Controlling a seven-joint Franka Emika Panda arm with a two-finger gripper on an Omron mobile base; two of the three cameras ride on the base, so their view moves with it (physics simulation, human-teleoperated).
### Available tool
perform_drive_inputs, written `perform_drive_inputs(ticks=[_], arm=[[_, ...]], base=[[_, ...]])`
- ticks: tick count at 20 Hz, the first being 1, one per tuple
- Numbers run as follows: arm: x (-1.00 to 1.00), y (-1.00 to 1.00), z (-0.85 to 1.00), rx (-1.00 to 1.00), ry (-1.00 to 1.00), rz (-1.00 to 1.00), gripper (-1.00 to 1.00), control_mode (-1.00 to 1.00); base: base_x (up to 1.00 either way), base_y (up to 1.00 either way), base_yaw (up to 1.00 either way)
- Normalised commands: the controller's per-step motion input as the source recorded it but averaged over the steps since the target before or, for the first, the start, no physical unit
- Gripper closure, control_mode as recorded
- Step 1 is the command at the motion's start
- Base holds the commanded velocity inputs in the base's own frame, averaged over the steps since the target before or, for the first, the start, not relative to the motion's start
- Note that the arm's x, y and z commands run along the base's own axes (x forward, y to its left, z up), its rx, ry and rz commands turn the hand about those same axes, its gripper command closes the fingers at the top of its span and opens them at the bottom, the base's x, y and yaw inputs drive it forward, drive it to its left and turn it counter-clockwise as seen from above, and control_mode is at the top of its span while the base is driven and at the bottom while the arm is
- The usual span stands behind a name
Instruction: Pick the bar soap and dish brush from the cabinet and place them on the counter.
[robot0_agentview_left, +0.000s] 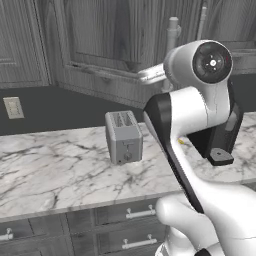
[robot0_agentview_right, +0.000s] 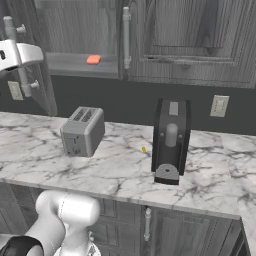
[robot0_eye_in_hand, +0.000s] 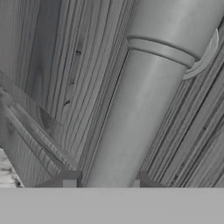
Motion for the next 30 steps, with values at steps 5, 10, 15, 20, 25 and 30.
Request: perform_drive_inputs(ticks=[5, 10, 15, 20, 25, 30], arm=[[-0.05, 0.0, -0.03, 0.0, 0.0, 0.0, -1.0, -1.0], [-0.07, -0.01, 0.0, 0.0, 0.0, 0.0, -1.0, -1.0], [-0.49, -0.12, 0.03, 0.0, 0.0, 0.06, -1.0, -1.0], [-0.33, -0.26, 0.26, 0.0, 0.0, 0.12, -1.0, -1.0], [-0.21, -0.41, 0.25, 0.0, 0.0, 0.16, -1.0, -1.0], [-0.13, -0.46, 0.15, 0.02, 0.0, 0.17, -1.0, -1.0]], base=[[0.0, 0.0, 0.0], [0.0, 0.0, 0.0], [0.0, 0.0, 0.0], [0.0, 0.0, 0.0], [0.0, 0.0, 0.0], [0.0, 0.0, 0.0]])
